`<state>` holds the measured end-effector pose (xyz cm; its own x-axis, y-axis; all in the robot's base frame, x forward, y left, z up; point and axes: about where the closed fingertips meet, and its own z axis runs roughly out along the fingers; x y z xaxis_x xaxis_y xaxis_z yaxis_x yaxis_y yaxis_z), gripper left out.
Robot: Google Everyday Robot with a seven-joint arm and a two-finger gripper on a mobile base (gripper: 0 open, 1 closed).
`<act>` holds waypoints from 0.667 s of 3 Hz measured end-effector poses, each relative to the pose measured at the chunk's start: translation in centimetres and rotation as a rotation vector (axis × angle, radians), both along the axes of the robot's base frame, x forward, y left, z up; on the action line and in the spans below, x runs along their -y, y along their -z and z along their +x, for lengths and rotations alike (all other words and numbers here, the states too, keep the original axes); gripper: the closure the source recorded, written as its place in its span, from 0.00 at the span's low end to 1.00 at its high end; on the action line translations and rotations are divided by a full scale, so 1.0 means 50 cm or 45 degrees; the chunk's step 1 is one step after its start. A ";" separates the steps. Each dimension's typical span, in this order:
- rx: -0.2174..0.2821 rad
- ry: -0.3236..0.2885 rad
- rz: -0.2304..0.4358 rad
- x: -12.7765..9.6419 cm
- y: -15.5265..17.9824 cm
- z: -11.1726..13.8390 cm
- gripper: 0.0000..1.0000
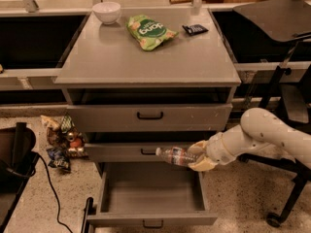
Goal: Place water bottle into bottom drawer
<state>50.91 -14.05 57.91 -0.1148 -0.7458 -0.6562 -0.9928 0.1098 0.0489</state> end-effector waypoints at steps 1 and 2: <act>0.023 0.055 0.013 -0.018 0.111 0.027 1.00; 0.074 0.119 0.073 -0.040 0.223 0.072 1.00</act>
Offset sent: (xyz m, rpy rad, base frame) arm 0.0643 0.0297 -0.1854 0.1201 -0.1076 -0.1601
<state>54.51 -12.05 46.74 -0.1420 -0.6946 -0.7052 -0.9797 0.2003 0.0001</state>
